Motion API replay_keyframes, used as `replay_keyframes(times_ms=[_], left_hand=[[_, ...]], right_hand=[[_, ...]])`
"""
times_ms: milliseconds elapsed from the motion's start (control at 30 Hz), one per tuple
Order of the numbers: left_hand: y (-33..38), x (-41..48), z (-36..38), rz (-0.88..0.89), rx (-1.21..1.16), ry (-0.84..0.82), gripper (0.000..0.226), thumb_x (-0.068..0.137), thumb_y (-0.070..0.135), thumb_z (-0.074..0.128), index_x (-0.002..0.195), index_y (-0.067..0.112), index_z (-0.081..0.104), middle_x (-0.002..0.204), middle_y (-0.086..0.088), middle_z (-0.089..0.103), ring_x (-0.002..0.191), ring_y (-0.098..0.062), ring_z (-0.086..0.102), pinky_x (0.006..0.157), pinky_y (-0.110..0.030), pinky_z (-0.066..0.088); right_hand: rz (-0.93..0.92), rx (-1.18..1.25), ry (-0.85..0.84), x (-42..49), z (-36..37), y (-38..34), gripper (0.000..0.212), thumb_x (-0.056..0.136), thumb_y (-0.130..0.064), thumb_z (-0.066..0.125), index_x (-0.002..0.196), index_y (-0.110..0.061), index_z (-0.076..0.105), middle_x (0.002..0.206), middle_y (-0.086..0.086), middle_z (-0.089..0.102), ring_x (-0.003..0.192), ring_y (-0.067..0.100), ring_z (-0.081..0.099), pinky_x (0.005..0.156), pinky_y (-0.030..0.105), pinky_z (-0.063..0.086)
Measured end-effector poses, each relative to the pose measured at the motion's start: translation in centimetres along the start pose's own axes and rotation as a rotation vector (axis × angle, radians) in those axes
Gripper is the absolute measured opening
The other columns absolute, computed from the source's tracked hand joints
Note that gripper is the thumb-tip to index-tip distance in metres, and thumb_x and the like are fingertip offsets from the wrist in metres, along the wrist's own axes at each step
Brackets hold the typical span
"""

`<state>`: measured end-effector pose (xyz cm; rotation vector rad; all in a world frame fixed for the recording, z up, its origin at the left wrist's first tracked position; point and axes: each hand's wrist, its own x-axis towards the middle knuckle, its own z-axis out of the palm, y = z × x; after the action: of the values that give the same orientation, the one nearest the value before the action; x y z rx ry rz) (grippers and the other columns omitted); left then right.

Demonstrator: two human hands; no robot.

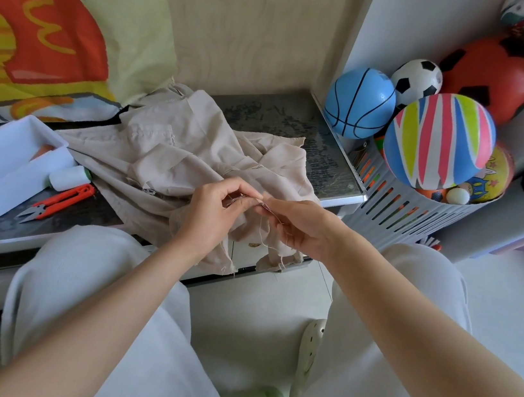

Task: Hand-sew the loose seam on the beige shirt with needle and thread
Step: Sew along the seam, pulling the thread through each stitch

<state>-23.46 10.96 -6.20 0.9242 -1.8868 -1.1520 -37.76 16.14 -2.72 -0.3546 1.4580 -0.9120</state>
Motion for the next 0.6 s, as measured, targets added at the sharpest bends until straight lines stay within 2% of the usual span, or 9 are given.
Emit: replay_keyframes(times_ms=[100, 200, 267, 333, 500, 600], left_hand=[[-0.07, 0.23, -0.10, 0.071, 0.038, 0.000, 0.009, 0.082, 0.000, 0.067, 0.084, 0.008, 0.071, 0.085, 0.007, 0.063, 0.078, -0.008, 0.060, 0.073, -0.014, 0.045], [-0.40, 0.33, -0.06, 0.038, 0.074, 0.016, 0.008, 0.084, 0.002, 0.066, 0.083, 0.010, 0.070, 0.082, 0.007, 0.061, 0.072, -0.007, 0.055, 0.067, -0.012, 0.041], [-0.58, 0.27, 0.01, -0.031, 0.066, 0.005, 0.008, 0.087, 0.006, 0.064, 0.085, 0.012, 0.068, 0.080, 0.003, 0.067, 0.068, -0.006, 0.056, 0.065, -0.018, 0.044], [-0.59, 0.30, 0.03, -0.069, 0.026, -0.014, 0.009, 0.089, 0.007, 0.063, 0.085, 0.015, 0.067, 0.080, 0.000, 0.069, 0.072, -0.012, 0.060, 0.068, -0.025, 0.047], [-0.13, 0.23, -0.19, -0.084, -0.119, -0.046, 0.019, 0.088, 0.002, 0.062, 0.082, 0.021, 0.063, 0.082, 0.004, 0.068, 0.076, -0.002, 0.062, 0.075, -0.018, 0.049], [-0.09, 0.22, -0.17, -0.072, -0.108, -0.043, 0.018, 0.088, 0.003, 0.062, 0.083, 0.019, 0.065, 0.083, 0.004, 0.068, 0.077, -0.003, 0.063, 0.076, -0.018, 0.050]], right_hand=[[0.044, 0.085, -0.069, 0.16, -0.13, 0.33, 0.014, 0.093, -0.016, 0.057, 0.087, -0.007, 0.066, 0.078, -0.003, 0.062, 0.048, 0.000, 0.049, 0.039, 0.007, 0.038], [-0.018, 0.108, -0.063, 0.29, 0.00, 0.59, 0.014, 0.092, -0.011, 0.058, 0.103, -0.003, 0.063, 0.072, 0.000, 0.055, 0.046, 0.001, 0.049, 0.039, 0.008, 0.039], [-0.090, 0.103, -0.030, 0.33, 0.12, 0.66, 0.022, 0.089, -0.008, 0.062, 0.110, -0.005, 0.063, 0.066, -0.001, 0.056, 0.045, 0.001, 0.050, 0.040, 0.009, 0.040], [-0.149, 0.067, 0.004, 0.24, 0.14, 0.71, 0.025, 0.086, -0.007, 0.066, 0.111, -0.007, 0.064, 0.063, -0.003, 0.059, 0.046, 0.001, 0.051, 0.042, 0.009, 0.041], [-0.233, -0.041, 0.024, -0.15, 0.18, 0.88, 0.011, 0.087, -0.010, 0.066, 0.098, -0.011, 0.066, 0.066, -0.002, 0.059, 0.056, 0.006, 0.051, 0.048, 0.012, 0.045], [-0.246, -0.065, 0.035, -0.19, 0.20, 0.86, 0.019, 0.090, -0.013, 0.063, 0.108, -0.007, 0.064, 0.073, 0.000, 0.062, 0.061, 0.006, 0.058, 0.051, 0.015, 0.048]])
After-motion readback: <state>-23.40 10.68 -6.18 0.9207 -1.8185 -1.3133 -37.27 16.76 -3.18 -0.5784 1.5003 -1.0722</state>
